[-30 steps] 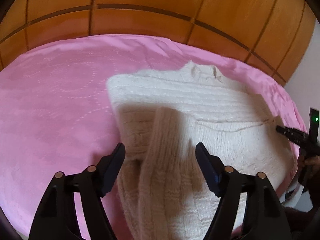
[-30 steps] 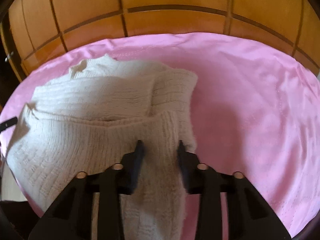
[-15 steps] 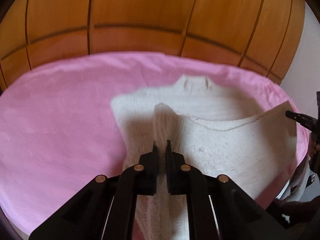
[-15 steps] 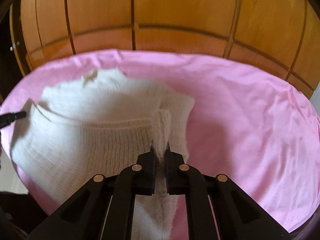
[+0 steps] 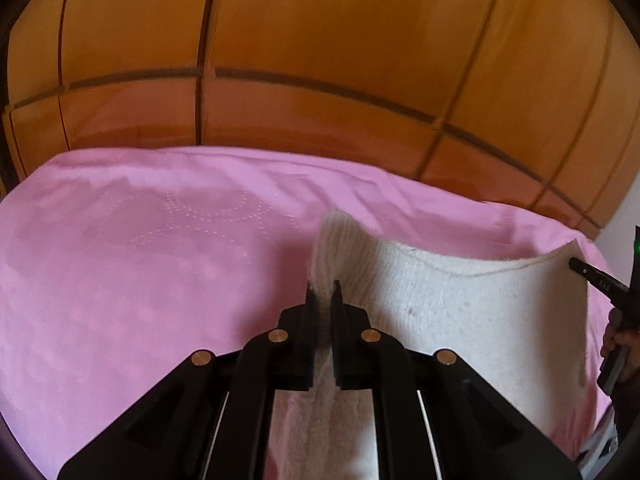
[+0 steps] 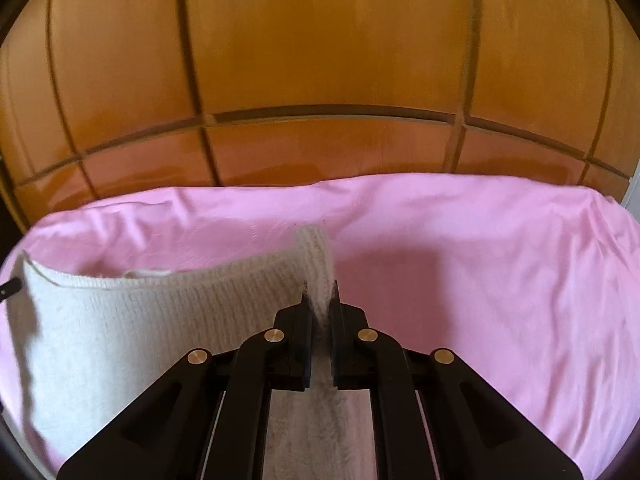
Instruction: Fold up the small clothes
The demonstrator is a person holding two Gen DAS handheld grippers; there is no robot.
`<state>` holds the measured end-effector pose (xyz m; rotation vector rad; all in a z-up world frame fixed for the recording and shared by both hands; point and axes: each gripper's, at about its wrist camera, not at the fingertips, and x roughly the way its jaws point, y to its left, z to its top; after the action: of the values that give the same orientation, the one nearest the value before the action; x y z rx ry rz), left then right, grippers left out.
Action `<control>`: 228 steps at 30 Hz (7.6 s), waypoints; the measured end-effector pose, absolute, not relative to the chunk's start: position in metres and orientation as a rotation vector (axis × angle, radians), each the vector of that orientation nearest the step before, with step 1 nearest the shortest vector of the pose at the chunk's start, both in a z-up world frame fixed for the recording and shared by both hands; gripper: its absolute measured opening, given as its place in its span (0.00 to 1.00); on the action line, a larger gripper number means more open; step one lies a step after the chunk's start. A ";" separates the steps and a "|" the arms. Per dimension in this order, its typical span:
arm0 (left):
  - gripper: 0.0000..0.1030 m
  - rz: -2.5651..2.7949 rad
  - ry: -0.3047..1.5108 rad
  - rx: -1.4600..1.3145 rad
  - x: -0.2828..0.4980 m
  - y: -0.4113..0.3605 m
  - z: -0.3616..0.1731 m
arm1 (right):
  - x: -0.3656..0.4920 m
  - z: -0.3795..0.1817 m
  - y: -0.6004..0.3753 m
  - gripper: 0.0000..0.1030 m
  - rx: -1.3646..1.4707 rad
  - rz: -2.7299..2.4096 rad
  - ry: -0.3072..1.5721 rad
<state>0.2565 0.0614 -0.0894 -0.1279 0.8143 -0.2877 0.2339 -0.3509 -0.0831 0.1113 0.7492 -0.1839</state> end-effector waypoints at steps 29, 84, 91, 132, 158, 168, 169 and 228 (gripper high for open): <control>0.37 -0.382 1.026 -0.369 0.122 0.126 -0.168 | 0.146 -0.124 -0.243 0.67 0.113 0.088 0.813; 0.62 -0.469 0.985 0.115 0.230 -0.107 -0.129 | 0.058 -0.182 -0.357 0.36 0.412 -0.115 0.907; 0.03 -0.526 0.955 0.180 0.238 -0.132 -0.146 | 0.059 -0.182 -0.355 0.36 0.408 -0.117 0.911; 0.59 -0.256 0.792 0.091 0.213 -0.043 -0.113 | 0.214 -0.130 -0.276 0.48 0.160 0.030 0.891; 0.43 -0.131 0.890 -0.077 0.255 0.024 -0.152 | 0.266 -0.148 -0.259 0.22 0.138 0.051 0.943; 0.48 -0.218 0.864 -0.133 0.179 0.027 -0.141 | 0.170 -0.159 -0.396 0.60 0.494 -0.100 0.929; 0.48 -0.233 0.868 -0.147 0.172 0.027 -0.141 | 0.165 -0.165 -0.397 0.60 0.529 -0.079 0.936; 0.77 -0.571 1.050 -0.648 0.149 0.097 -0.130 | 0.115 -0.133 -0.181 0.57 0.172 0.289 0.936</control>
<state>0.1493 0.0968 -0.1298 -0.6483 1.0497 -0.5708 0.1145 -0.1814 -0.1326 0.1719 0.9357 0.2892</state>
